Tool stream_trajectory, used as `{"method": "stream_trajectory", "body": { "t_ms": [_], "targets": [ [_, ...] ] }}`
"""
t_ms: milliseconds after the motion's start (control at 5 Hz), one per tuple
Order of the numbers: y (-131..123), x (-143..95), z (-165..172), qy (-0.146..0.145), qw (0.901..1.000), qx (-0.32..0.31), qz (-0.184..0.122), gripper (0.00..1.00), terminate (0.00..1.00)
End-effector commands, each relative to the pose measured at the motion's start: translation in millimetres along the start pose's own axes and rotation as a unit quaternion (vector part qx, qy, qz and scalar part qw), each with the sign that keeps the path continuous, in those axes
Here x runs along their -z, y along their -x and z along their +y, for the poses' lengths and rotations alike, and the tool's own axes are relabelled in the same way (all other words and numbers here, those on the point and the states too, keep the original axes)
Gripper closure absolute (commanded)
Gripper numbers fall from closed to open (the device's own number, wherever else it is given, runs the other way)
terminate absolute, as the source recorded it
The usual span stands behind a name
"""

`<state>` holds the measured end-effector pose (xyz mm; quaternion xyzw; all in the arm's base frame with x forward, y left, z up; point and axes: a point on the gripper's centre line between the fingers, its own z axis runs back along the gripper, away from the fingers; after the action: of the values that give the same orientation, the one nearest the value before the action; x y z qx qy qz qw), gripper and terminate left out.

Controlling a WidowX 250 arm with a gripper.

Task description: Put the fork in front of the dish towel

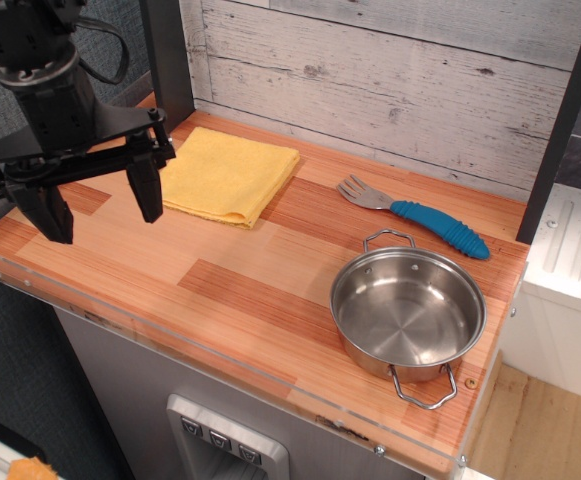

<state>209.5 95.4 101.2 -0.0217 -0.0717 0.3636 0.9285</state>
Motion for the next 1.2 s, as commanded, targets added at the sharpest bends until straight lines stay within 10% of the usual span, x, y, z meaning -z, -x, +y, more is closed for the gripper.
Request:
{"method": "stream_trajectory", "body": {
  "t_ms": [0,1000],
  "targets": [
    [0,0,0,0.0,1.0,0.0,0.0,0.0,0.0],
    [-31,2,-134,0.079,0.9927,-0.02,-0.088,0.0,0.0]
  ]
}}
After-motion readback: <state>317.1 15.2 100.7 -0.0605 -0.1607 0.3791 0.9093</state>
